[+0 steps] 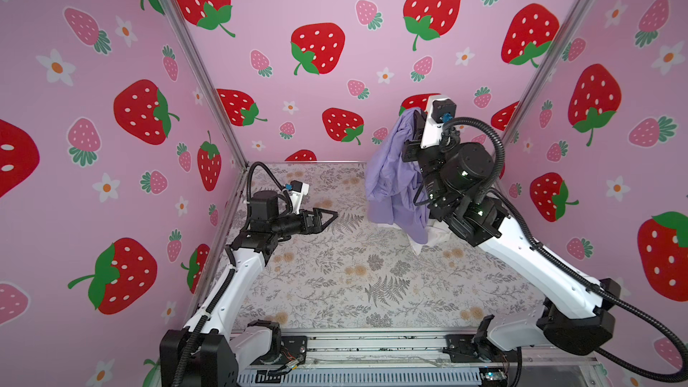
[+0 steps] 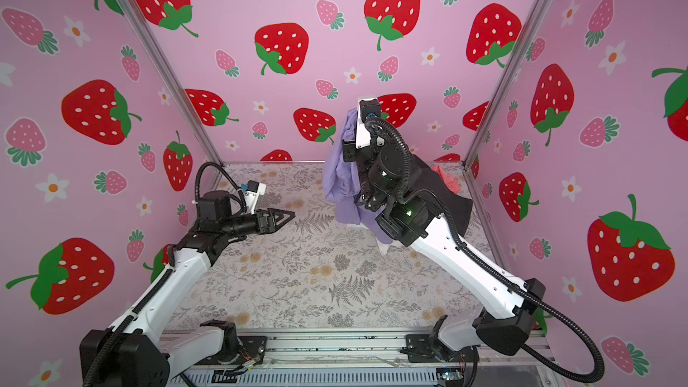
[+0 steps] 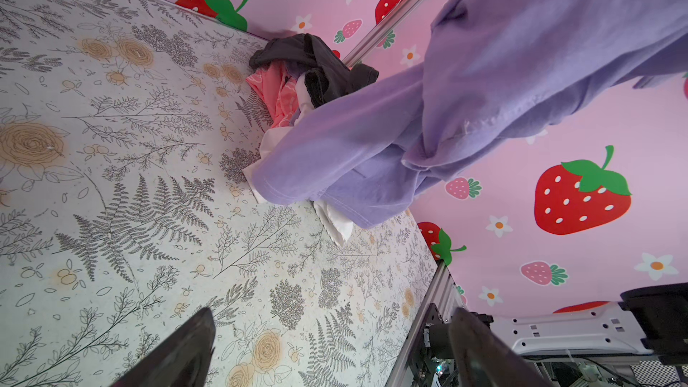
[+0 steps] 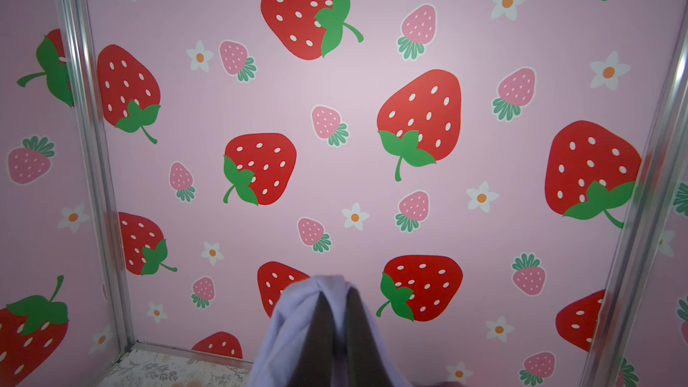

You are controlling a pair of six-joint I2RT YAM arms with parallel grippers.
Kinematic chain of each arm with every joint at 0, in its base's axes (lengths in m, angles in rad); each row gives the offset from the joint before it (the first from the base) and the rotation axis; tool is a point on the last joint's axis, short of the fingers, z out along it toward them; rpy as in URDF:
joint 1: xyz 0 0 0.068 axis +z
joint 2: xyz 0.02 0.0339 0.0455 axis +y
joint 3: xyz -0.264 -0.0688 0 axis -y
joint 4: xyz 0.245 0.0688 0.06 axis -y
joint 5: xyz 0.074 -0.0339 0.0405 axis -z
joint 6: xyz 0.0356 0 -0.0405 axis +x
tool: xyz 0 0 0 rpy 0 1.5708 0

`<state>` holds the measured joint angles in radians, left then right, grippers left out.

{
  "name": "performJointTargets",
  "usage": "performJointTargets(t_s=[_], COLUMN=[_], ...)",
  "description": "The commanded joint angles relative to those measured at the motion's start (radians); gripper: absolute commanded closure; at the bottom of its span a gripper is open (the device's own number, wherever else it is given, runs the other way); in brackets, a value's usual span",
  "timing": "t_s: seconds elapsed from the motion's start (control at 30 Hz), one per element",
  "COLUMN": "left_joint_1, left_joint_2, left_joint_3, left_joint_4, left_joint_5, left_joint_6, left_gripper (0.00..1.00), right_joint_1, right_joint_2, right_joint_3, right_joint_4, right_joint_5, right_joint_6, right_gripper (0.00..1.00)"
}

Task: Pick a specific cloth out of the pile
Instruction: 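Swing the held lavender cloth toward the left gripper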

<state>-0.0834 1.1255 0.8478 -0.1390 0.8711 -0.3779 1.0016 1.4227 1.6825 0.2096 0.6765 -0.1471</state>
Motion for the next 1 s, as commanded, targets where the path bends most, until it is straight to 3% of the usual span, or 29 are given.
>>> performJointTargets(t_s=[0.0, 0.3, 0.7, 0.97], left_joint_1=[-0.005, -0.007, -0.015, -0.016], left_joint_2=[-0.021, -0.049, -0.122, -0.137], left_joint_3=[0.008, 0.011, 0.001, -0.005], left_joint_4=[-0.010, -0.019, -0.045, -0.040], left_joint_5=[0.004, -0.001, -0.055, -0.060], left_joint_6=[0.014, 0.015, 0.035, 0.034], left_gripper=[0.01, 0.01, 0.01, 0.01], right_joint_1=[0.008, 0.008, 0.009, 0.009], right_joint_2=[0.013, 0.153, 0.475, 0.528], right_joint_3=[0.041, 0.124, 0.496, 0.521], right_joint_4=[0.014, -0.006, -0.113, -0.067], right_joint_5=[-0.054, -0.192, -0.465, -0.570], right_joint_6=[0.046, 0.168, 0.328, 0.396], right_gripper=[1.00, 1.00, 1.00, 1.00])
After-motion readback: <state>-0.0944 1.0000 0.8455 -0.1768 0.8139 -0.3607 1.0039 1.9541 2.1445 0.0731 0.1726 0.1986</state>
